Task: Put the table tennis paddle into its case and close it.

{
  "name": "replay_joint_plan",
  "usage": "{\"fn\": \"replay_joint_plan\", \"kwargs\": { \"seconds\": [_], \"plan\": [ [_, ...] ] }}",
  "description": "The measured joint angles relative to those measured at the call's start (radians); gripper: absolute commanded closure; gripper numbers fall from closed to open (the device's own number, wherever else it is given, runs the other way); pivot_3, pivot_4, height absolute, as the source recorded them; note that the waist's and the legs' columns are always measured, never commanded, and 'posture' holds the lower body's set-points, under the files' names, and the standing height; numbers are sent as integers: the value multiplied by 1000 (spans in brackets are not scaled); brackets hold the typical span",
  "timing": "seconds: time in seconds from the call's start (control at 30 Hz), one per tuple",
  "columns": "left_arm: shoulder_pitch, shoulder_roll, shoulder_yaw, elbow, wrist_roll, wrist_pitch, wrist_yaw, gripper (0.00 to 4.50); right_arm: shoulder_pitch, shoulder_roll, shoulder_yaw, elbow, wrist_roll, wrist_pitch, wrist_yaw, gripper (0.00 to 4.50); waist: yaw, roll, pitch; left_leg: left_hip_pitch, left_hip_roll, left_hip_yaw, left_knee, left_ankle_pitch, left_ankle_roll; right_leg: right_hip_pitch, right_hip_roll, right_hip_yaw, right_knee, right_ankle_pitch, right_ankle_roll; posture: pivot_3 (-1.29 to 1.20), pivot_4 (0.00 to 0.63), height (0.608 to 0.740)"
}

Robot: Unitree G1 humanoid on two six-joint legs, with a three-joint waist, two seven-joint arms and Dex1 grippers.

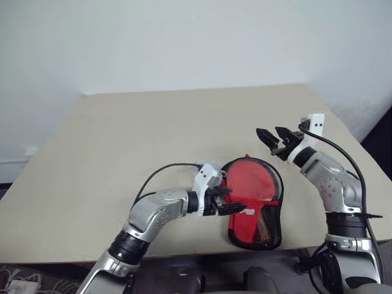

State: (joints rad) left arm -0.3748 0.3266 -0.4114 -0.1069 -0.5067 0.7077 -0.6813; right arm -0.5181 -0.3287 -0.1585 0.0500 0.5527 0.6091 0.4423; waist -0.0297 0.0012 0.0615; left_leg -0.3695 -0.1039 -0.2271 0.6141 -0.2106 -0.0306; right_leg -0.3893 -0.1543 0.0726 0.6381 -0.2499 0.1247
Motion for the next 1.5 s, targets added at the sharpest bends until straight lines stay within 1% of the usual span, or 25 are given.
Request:
{"fn": "replay_joint_plan", "kwargs": {
  "seconds": [0.1, 0.2, 0.37, 0.43, 0.53, 0.63, 0.8, 0.87, 1.07, 1.2, 1.3, 1.5],
  "plan": [
    [-11, -40, -53, 63, 101, -97, -8, 337, -23, 10, 23, 24, -13, -8, 13, 0, 0, 0, 0, 0, 0, 0, 0, 0, 0, 0, 0, 0, 0, 0, 0, 0, 0, 740],
    [-12, -70, -65, 98, 157, -153, -11, 337, -24, 22, 35, 50, -27, -16, 19, 0, 0, 0, 0, 0, 0, -1, 0, 0, 0, 0, 0, 0, 0, 0, 0, 0, 0, 740],
    [-25, -88, -82, 152, 241, -216, -11, 337, -44, 34, 39, 71, -42, -19, 20, 0, -1, 0, 0, 0, 0, -1, 0, 0, 0, 0, 0, 0, 1, 0, 0, 0, 0, 740],
    [-27, -91, -103, 183, 296, -280, -10, 337, -69, 41, 40, 92, -42, -19, 25, 0, -1, 0, 0, 1, 0, -1, 0, 0, 0, 1, 0, 0, 1, 0, 0, 0, 0, 740],
    [-19, -95, -118, 208, 342, -354, -12, 337, -104, 51, 48, 123, -41, -14, 60, 0, 0, -1, -1, 4, 0, -1, 0, 0, 0, 5, 0, -1, 0, 0, 0, 0, 0, 740],
    [-1, -118, -105, 219, 343, -356, -7, 337, -147, 67, 78, 162, -41, 10, 114, 0, 2, -1, -1, 9, 0, -3, 0, -1, 1, 11, 0, -3, -1, 0, 0, 0, 0, 740],
    [1, -133, -96, 228, 344, -346, -12, 337, -235, 82, 200, 254, -66, 48, 235, 0, 8, -2, -2, 9, 0, -5, 0, -1, 1, 12, 0, -4, -2, 0, 0, 0, 0, 740],
    [0, -136, -94, 230, 347, -342, -14, 337, -284, 86, 246, 331, -87, 60, 296, 0, 7, -2, -2, 10, 0, -5, 0, -1, 1, 13, 0, -4, -2, 0, 0, 0, 0, 740],
    [-2, -146, -89, 234, 355, -332, -19, 337, -454, 115, 405, 608, -217, 61, 474, 0, 9, -3, -3, 10, -1, -7, 1, -1, 1, 14, 0, -5, -1, 0, 0, 0, 0, 740],
    [0, -149, -85, 234, 357, -326, -19, 337, -515, 120, 439, 746, -276, 46, 568, 0, 8, -3, -4, 11, -1, -7, 1, -1, 1, 14, 0, -5, -1, 0, 0, 0, 0, 740],
    [6, -156, -78, 235, 357, -321, -17, 337, -564, 140, 460, 843, -328, 32, 609, 0, 7, -3, -7, 11, -1, -7, 0, -1, 1, 14, 0, -5, -1, 0, 0, 0, 0, 740],
    [13, -166, -80, 234, 371, -317, -13, 337, -623, 160, 471, 962, -402, 21, 690, 0, 8, -4, -14, 11, -2, -8, 0, -1, 0, 14, 0, -5, -1, 0, 0, 0, 0, 740]
  ]
}}
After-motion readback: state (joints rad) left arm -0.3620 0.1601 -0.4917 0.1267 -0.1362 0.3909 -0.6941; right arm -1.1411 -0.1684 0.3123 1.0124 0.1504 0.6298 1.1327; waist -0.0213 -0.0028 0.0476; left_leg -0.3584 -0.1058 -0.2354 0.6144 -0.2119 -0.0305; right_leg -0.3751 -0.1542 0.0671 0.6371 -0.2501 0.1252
